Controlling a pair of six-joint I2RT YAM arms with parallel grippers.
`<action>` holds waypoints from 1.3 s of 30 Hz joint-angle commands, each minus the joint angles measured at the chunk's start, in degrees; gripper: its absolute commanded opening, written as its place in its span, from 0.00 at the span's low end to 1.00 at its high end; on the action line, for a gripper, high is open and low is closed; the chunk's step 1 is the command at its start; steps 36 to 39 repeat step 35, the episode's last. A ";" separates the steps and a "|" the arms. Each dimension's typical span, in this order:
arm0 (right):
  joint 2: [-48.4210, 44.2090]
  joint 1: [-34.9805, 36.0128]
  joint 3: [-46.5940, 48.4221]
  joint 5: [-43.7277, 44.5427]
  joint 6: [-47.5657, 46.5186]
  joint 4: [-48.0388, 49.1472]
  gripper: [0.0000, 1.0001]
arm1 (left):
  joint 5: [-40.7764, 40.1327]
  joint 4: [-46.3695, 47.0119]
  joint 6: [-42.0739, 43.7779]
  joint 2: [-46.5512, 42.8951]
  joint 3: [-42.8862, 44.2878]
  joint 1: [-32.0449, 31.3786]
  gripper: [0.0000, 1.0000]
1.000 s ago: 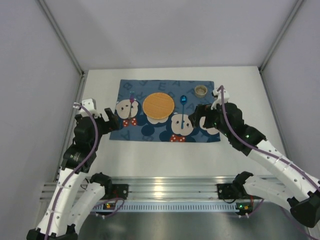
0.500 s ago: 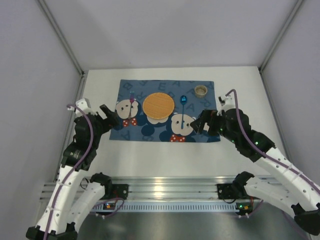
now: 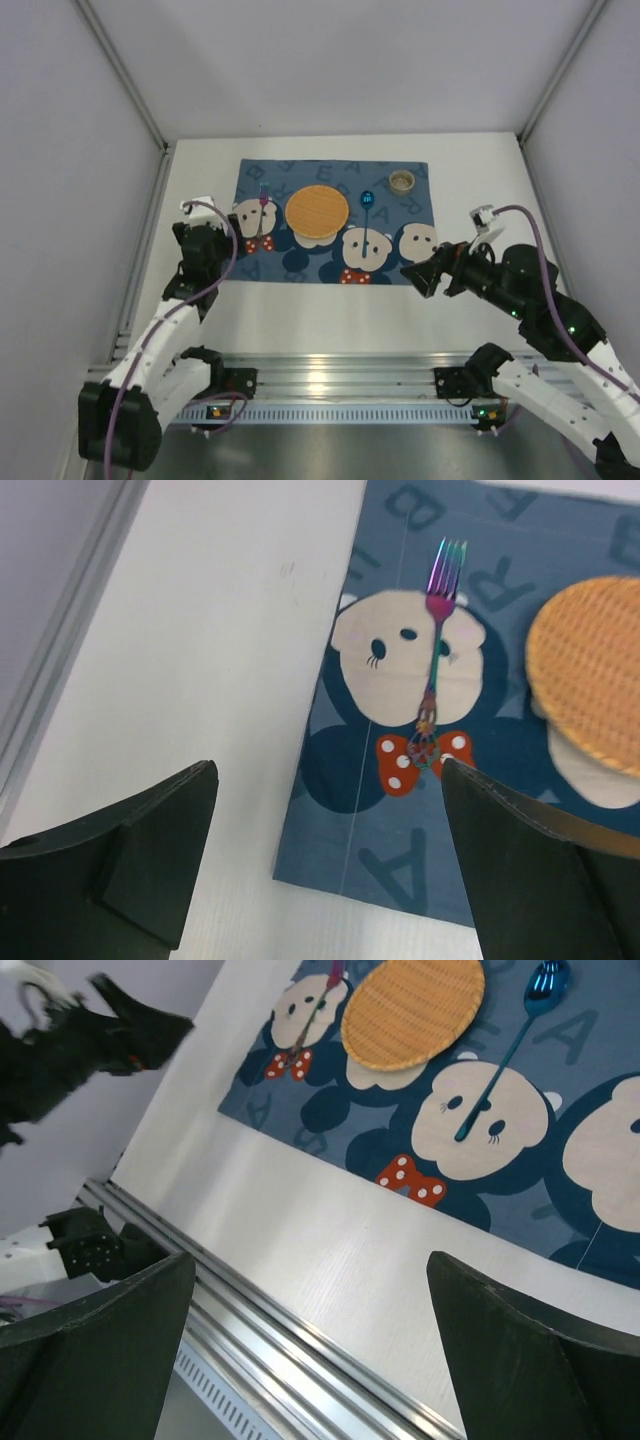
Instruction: Set the dinner table for one person
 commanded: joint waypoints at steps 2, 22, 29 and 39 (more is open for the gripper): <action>-3.31 0.76 5.79 -0.06 -0.76 -4.63 1.00 | 0.24 30.40 5.55 12.76 -9.31 3.39 0.99; 7.93 0.76 15.45 10.23 2.77 -5.79 1.00 | 16.39 73.22 5.10 45.29 -15.57 12.89 0.99; 9.96 0.77 16.52 10.93 0.13 -4.29 1.00 | 16.21 70.61 4.93 44.07 -15.14 12.72 0.99; 6.88 0.76 14.23 12.15 -0.93 -3.41 1.00 | 16.21 70.61 5.01 44.07 -15.14 12.72 0.99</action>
